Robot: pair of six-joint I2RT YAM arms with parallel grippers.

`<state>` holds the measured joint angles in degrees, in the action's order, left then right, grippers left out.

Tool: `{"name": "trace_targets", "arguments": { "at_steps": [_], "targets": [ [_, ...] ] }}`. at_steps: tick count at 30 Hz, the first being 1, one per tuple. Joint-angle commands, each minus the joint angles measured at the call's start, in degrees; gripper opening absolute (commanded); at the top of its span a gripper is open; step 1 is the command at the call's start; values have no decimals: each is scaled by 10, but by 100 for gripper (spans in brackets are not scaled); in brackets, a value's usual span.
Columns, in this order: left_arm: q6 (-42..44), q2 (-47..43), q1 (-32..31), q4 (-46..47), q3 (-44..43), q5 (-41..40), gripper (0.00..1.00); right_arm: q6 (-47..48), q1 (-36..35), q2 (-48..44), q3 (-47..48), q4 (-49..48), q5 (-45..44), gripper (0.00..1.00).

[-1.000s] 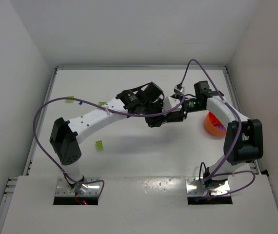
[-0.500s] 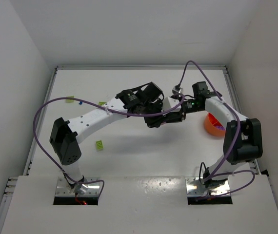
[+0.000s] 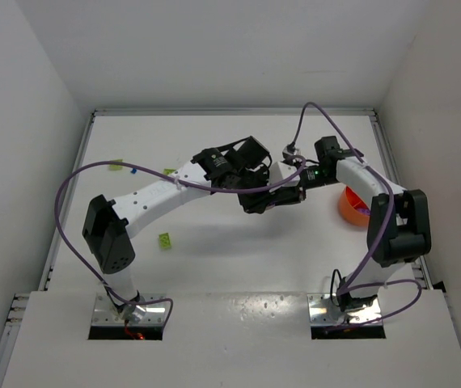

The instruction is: Sort the legos into containers by color

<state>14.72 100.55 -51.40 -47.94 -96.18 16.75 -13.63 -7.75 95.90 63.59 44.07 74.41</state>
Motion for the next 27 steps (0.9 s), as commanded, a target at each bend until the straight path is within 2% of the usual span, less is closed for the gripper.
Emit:
{"name": "trace_targets", "arguments": {
  "at_steps": [1, 9, 10, 11, 12, 13, 14, 16, 17, 18, 19, 20, 23, 24, 27],
  "targets": [
    [-7, -9, -7, 41, -38, 37, 0, 24, -9, 9, 20, -7, -29, 33],
    [-2, -4, -12, 41, -44, 27, 0, 24, -19, 9, 25, -7, -23, 33],
    [-2, -4, -12, 41, -44, 27, 0, 24, -19, 9, 25, -7, -23, 29],
    [-2, -4, -12, 41, -44, 27, 0, 24, -24, 9, 25, -7, -30, 20],
    [-2, -4, -12, 41, -44, 27, 0, 24, -24, 9, 25, -7, -30, 20],
    [-2, -4, -12, 41, -44, 27, 0, 29, -24, 9, 25, -7, -37, 8],
    [-2, -4, -12, 41, -44, 27, 0, 29, -24, 9, 25, -7, -37, 3],
    [5, -10, -12, 41, -44, 27, 30, 41, -24, 3, 25, 6, -45, 0],
    [13, -15, -12, 41, -38, 33, 51, 48, -24, 3, 31, 21, -50, 0],
    [13, -20, -12, 41, -32, 33, 78, 65, -17, 3, 31, 30, -58, 0],
    [13, -32, -12, 41, -21, 40, 95, 74, -8, -3, 36, 40, -73, 0],
    [7, -32, -4, 41, -16, 49, 100, 84, -8, -3, 43, 66, -87, 0],
    [-20, -54, 38, 46, 6, 99, 100, 183, 12, -8, 85, 167, -155, 0],
    [-20, -61, 59, 46, 14, 114, 100, 246, 31, -3, 94, 198, -165, 0],
    [-25, -99, 103, 46, 55, 172, 100, 330, 88, 9, 123, 272, -213, 0]
  ]
}}
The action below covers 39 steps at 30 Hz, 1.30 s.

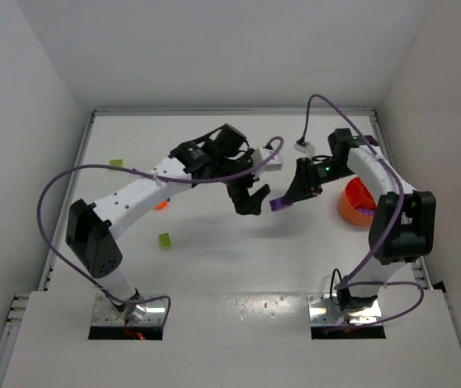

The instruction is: Sort the legos into containers by color

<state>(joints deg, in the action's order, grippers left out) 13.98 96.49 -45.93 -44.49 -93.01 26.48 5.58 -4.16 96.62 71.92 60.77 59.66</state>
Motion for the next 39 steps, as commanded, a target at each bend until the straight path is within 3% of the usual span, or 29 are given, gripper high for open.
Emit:
{"name": "trace_targets", "arguments": {
  "at_steps": [1, 8, 10, 13, 16, 22, 27, 34, 39],
  "targets": [
    [-12, -69, 62, 12, 42, 102, 100, 158, 66, 1, 48, 114, -85, 0],
    [-33, -97, 145, 30, 106, 178, 100, 336, 164, -38, 147, 151, -280, 0],
    [-30, -78, 153, 10, 100, 189, 100, 375, 192, -44, 155, 159, -330, 0],
    [40, -32, 174, -60, 64, 253, 100, 447, 216, -56, 161, 153, -385, 0],
    [40, -26, 191, -46, 64, 268, 100, 487, 232, -77, 155, 125, -437, 0],
    [8, -61, 204, 16, 85, 196, 100, 550, 245, -103, 124, 99, -509, 0],
    [-102, -82, 204, 93, 115, 86, 100, 582, 245, -103, 94, 80, -536, 0],
    [-143, -103, 214, 124, 125, 16, 100, 619, 232, -103, 47, 61, -555, 0],
    [-130, -103, 231, 124, 131, 23, 100, 624, 232, -92, 41, 43, -561, 0]
  ]
}}
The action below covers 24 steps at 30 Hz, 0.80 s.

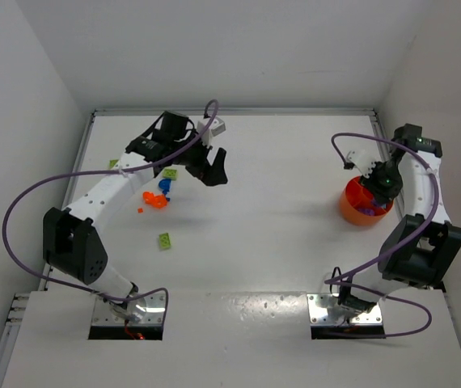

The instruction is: Sort the legos into containers by color

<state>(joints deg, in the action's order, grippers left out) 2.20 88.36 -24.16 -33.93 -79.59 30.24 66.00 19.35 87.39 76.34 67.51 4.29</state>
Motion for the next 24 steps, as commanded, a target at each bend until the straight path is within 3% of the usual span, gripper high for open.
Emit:
{"name": "trace_targets", "arguments": {
  "at_steps": [1, 14, 17, 18, 21, 24],
  "targets": [
    [-12, -21, 13, 19, 2, -14, 100, 26, -3, 1, -8, -30, -8, 0],
    [-18, -11, 25, 19, 14, 4, 100, 54, -19, 6, -44, -62, -18, 13],
    [-3, -16, 25, 19, 19, 4, 100, 54, -25, 6, -38, -62, -13, 29],
    [-3, -16, 25, 19, 24, 4, 100, 54, -30, 6, -38, -56, -3, 42],
    [3, -21, 25, 13, 24, -18, 100, 54, -36, -10, -26, -49, 19, 64],
    [10, -27, 25, 2, 24, -33, 100, 47, -41, -21, -15, -43, 42, 66]
  ]
}}
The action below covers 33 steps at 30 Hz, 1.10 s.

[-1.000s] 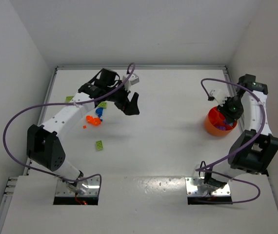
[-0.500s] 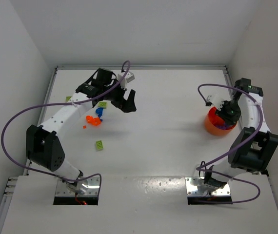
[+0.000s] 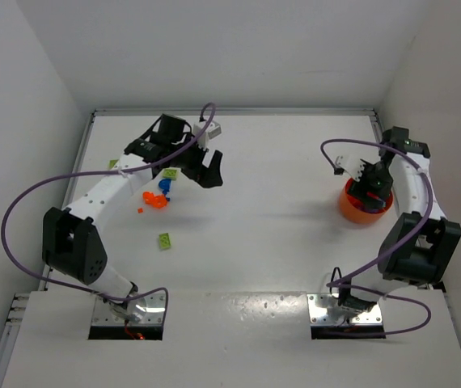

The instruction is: Sort the legos into containers by color

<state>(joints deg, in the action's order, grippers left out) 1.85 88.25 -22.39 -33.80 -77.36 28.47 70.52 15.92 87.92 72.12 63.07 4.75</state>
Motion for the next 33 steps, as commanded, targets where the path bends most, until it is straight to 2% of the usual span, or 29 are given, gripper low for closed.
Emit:
{"name": "trace_targets", "arguments": {
  "at_steps": [1, 6, 10, 13, 14, 17, 20, 22, 27, 31, 33],
  "targets": [
    [19, -32, 7, -8, 2, -22, 100, 1, -12, -32, 41, 7, 43, 66],
    [89, -59, 13, -75, 15, -45, 100, -75, -12, -44, 113, 21, 118, 66],
    [215, -95, 47, -135, 48, -61, 90, -186, -12, -44, 161, 50, 207, 65],
    [295, -102, 54, -182, 77, -87, 85, -266, -12, -44, 152, 52, 276, 65],
    [312, -102, 61, -191, 84, -97, 80, -284, -12, -44, 137, 52, 304, 63],
    [339, -102, 78, -191, 121, -154, 76, -342, -12, -44, 103, 35, 348, 62],
    [310, -71, 83, -184, 145, -244, 71, -364, -12, -57, 70, 18, 369, 62],
    [265, -49, 99, -177, 151, -263, 71, -373, -12, -71, 52, 1, 369, 62],
    [171, -44, 106, -185, 169, -249, 83, -373, -12, -92, 36, -4, 355, 62],
    [109, -12, 106, -195, 183, -261, 84, -373, -12, -102, 29, -4, 355, 62],
    [91, 3, 122, -195, 163, -274, 84, -373, -12, -102, 23, -4, 355, 62]
  ]
}}
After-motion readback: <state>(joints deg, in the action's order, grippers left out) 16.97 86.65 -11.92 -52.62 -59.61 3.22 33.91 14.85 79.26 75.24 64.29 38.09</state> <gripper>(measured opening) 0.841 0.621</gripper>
